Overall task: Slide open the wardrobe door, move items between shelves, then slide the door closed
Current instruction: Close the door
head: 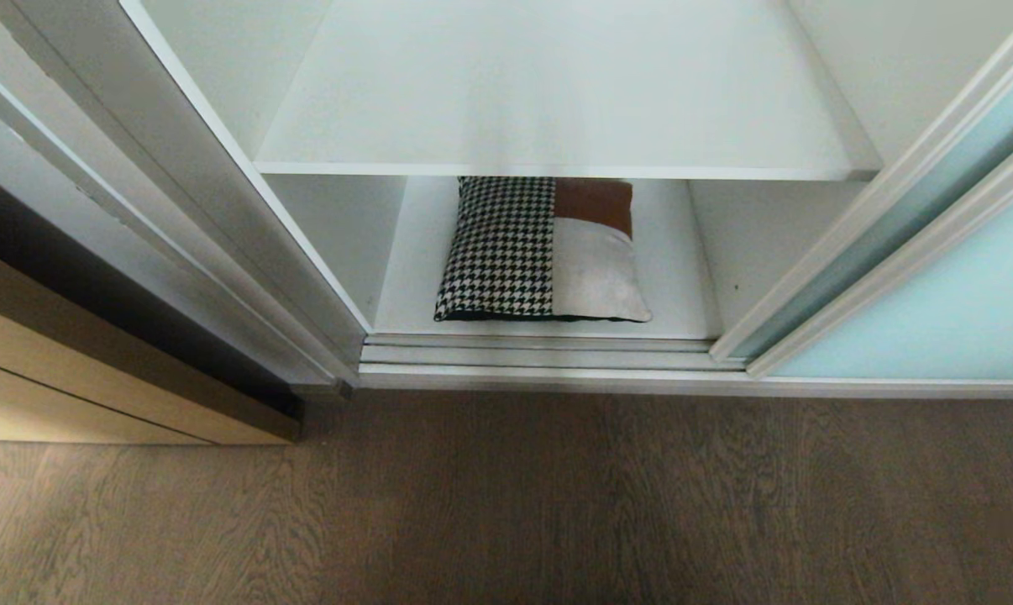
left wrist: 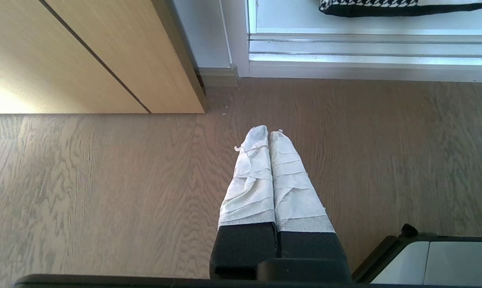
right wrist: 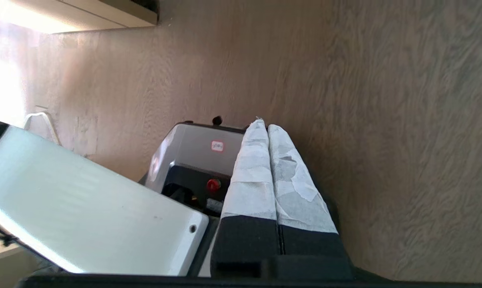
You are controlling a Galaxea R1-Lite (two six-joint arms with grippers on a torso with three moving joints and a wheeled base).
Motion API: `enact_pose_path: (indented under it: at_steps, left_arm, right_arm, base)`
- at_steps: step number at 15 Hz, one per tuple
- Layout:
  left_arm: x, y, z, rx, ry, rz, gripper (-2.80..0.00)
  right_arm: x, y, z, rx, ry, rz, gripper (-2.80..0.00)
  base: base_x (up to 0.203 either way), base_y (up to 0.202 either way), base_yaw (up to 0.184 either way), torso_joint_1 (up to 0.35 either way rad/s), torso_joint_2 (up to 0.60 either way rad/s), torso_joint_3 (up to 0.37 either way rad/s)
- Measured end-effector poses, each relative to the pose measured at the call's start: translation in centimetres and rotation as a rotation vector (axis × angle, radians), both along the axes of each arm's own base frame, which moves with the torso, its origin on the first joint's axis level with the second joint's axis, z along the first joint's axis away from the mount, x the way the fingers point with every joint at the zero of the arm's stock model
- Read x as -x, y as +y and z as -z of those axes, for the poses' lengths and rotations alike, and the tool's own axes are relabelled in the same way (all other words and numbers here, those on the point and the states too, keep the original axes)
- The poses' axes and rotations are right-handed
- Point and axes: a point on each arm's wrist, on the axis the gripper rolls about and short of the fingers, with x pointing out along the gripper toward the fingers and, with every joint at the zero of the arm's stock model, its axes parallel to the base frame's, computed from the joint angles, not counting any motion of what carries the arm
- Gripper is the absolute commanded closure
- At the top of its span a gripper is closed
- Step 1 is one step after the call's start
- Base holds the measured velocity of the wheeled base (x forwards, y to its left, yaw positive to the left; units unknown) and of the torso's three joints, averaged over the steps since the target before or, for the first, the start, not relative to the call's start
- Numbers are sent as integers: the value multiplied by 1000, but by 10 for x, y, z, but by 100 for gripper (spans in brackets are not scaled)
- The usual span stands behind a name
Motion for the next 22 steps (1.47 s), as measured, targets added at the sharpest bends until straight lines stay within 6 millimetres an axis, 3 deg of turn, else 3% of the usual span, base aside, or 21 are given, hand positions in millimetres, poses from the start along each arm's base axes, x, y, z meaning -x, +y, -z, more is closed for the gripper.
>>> enact_pose_path:
  at_steps: [5, 11, 14, 19, 22]
  left_arm:
    - [0, 0, 0, 0, 1, 0, 0]
    - [0, 0, 0, 0, 2, 0, 0]
    - [0, 0, 0, 0, 2, 0, 0]
    - [0, 0, 0, -1, 2, 0, 0]
    - [0, 0, 0, -1, 2, 0, 0]
  right_arm:
    - [-5, -6, 6, 150, -45, 194, 0]
    - [-27, -8, 43, 247, -201, 424, 0]
    - [-30, -8, 42, 263, -304, 511, 0]
    - [-26, -9, 50, 313, -276, 582, 0]
    - [-15, -6, 58, 281, -327, 507, 0]
  base:
    - [0, 0, 0, 0, 0, 0]
    - [0, 0, 0, 0, 0, 0]
    - [0, 0, 0, 0, 0, 0]
    - [0, 0, 0, 0, 0, 0]
    - [0, 0, 0, 0, 0, 0]
